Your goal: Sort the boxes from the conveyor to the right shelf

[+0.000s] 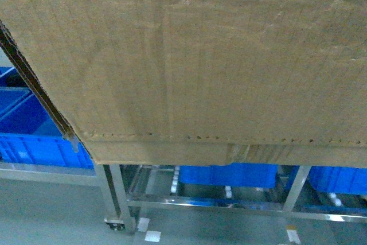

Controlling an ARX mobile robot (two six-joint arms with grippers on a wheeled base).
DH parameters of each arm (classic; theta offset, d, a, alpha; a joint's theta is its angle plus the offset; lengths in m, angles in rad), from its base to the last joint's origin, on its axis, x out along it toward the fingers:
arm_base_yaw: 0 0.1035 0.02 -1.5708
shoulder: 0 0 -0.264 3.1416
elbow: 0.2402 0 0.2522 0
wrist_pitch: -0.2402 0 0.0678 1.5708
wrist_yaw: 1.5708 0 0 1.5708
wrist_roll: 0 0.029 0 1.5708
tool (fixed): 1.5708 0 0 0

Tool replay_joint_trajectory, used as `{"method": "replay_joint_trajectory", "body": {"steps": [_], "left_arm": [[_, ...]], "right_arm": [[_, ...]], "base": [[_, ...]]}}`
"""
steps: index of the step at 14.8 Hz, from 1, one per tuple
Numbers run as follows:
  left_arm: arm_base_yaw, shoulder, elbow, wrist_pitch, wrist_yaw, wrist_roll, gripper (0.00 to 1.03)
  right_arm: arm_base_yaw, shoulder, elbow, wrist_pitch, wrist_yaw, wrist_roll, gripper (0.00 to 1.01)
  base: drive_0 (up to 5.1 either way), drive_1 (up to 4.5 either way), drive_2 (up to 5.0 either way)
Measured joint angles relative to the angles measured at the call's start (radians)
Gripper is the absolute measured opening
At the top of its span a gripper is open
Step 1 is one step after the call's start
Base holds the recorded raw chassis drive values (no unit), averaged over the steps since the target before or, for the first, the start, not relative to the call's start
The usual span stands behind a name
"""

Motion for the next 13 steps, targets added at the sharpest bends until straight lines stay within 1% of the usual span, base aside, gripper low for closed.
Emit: {"method": "replay_joint_trajectory", "body": {"steps": [13], "left_arm": [[0.000, -0.003, 0.000, -0.002, 0.000, 0.000, 0.02]], "right_arm": [[0.000, -0.002, 0.000, -0.001, 0.000, -0.003, 0.02]], "base": [[0.0, 0.00, 0.0]]}}
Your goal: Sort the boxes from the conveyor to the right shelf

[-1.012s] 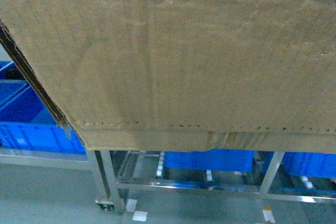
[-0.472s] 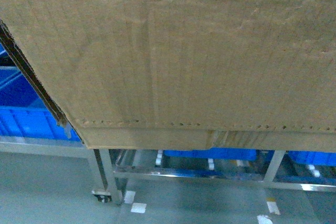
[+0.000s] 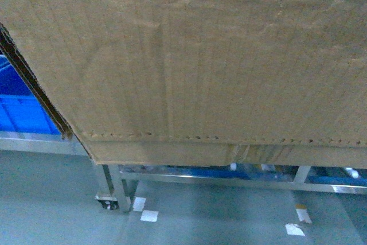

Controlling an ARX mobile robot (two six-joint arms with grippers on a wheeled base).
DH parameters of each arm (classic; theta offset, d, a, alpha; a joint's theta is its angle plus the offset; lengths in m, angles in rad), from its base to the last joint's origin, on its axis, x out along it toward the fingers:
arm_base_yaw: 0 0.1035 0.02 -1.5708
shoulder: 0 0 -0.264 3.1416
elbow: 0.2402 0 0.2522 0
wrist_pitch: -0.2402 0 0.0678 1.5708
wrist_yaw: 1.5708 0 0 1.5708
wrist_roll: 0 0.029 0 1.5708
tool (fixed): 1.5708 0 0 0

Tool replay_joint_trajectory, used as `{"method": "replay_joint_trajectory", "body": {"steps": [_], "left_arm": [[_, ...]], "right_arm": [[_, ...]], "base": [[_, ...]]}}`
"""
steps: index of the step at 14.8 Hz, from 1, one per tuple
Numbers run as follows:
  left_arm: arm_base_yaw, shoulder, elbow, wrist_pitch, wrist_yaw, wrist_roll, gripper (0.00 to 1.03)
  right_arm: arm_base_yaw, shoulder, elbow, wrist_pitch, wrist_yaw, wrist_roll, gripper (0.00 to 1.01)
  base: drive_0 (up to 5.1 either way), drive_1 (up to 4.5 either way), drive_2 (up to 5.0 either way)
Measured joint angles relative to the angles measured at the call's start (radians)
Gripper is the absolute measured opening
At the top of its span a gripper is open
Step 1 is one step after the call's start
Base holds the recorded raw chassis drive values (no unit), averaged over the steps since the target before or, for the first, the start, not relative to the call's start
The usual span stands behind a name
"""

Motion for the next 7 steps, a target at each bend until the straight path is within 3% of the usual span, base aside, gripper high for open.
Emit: {"method": "replay_joint_trajectory", "body": {"steps": [3, 7], "left_arm": [[0.000, 0.000, 0.000, 0.000, 0.000, 0.000, 0.02], [0.000, -0.001, 0.000, 0.002, 0.000, 0.000, 0.02]], "right_arm": [[0.000, 0.000, 0.000, 0.000, 0.000, 0.000, 0.02], [0.000, -0.002, 0.000, 0.000, 0.000, 0.000, 0.02]], "base": [[0.0, 0.00, 0.0], [-0.1, 3.87, -4.0]]}}
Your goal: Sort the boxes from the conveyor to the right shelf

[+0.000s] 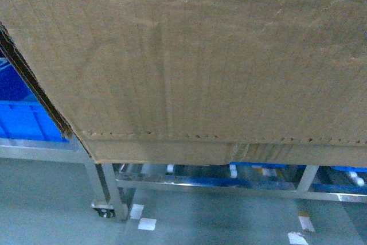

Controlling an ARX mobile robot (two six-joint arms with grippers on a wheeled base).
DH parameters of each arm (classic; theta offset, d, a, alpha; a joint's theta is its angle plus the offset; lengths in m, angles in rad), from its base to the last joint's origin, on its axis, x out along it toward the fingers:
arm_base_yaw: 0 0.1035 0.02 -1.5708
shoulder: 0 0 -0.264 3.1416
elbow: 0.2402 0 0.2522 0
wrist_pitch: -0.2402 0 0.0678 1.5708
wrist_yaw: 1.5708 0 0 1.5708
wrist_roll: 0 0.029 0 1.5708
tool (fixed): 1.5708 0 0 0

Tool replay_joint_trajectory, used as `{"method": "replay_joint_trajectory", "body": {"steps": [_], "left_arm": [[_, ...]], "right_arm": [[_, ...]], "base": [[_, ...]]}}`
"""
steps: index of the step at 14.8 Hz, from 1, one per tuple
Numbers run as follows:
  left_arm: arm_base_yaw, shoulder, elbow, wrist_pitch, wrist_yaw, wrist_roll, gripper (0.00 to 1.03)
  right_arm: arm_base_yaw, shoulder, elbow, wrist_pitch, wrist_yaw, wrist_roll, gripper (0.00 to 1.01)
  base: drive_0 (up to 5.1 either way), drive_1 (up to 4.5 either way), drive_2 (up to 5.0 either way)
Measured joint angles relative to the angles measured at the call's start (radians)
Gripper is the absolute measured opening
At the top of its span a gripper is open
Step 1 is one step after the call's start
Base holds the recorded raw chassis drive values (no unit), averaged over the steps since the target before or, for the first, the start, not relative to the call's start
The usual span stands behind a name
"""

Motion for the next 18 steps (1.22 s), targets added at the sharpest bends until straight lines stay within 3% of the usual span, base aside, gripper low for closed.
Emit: {"method": "replay_joint_trajectory", "body": {"steps": [9, 18], "left_arm": [[0.000, 0.000, 0.000, 0.005, 0.000, 0.000, 0.02], [0.001, 0.001, 0.000, 0.000, 0.000, 0.000, 0.02]], "right_arm": [[0.000, 0.000, 0.000, 0.005, 0.000, 0.000, 0.02], [0.000, 0.003, 0.000, 0.000, 0.000, 0.000, 0.02]], "base": [[-0.1, 3.47, -3.6], [0.0, 0.00, 0.0]]}}
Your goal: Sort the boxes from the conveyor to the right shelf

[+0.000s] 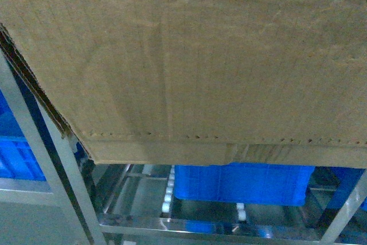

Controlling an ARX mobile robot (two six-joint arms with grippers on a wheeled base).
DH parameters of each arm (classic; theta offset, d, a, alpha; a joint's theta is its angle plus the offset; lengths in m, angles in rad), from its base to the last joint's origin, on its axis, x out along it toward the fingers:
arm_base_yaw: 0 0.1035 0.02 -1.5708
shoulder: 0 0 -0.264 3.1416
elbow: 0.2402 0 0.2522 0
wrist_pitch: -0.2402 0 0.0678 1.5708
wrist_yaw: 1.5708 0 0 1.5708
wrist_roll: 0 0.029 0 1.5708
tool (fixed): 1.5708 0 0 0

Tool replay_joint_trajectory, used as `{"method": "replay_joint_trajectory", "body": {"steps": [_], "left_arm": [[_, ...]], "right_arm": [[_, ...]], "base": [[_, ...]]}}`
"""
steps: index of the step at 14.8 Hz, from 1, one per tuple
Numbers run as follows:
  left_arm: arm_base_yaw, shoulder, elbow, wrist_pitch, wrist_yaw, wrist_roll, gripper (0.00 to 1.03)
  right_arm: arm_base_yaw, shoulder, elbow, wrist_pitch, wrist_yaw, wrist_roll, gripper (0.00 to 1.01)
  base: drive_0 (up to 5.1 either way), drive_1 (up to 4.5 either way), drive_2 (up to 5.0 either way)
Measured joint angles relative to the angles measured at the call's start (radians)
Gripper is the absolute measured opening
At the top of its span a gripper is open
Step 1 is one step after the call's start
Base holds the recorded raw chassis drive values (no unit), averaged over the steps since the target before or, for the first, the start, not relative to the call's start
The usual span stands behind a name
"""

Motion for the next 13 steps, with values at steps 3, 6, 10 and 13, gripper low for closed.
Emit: {"method": "replay_joint_trajectory", "body": {"steps": [3, 6, 10, 13], "left_arm": [[0.000, 0.000, 0.000, -0.001, 0.000, 0.000, 0.02], [-0.002, -0.002, 0.000, 0.000, 0.001, 0.000, 0.02], [-0.001, 0.000, 0.000, 0.001, 0.000, 0.000, 0.02], [-0.001, 0.000, 0.000, 0.001, 0.000, 0.000, 0.02]], "right_arm": [[0.000, -0.002, 0.000, -0.002, 0.000, 0.000, 0.02], [0.000, -0.003, 0.000, -0.001, 0.000, 0.000, 0.02], [0.000, 0.001, 0.000, 0.002, 0.000, 0.000, 0.02], [0.000, 0.001, 0.000, 0.002, 0.000, 0.000, 0.02]], "base": [[0.0, 0.00, 0.0], [0.0, 0.00, 0.0], [0.0, 0.00, 0.0], [0.0, 0.00, 0.0]]}}
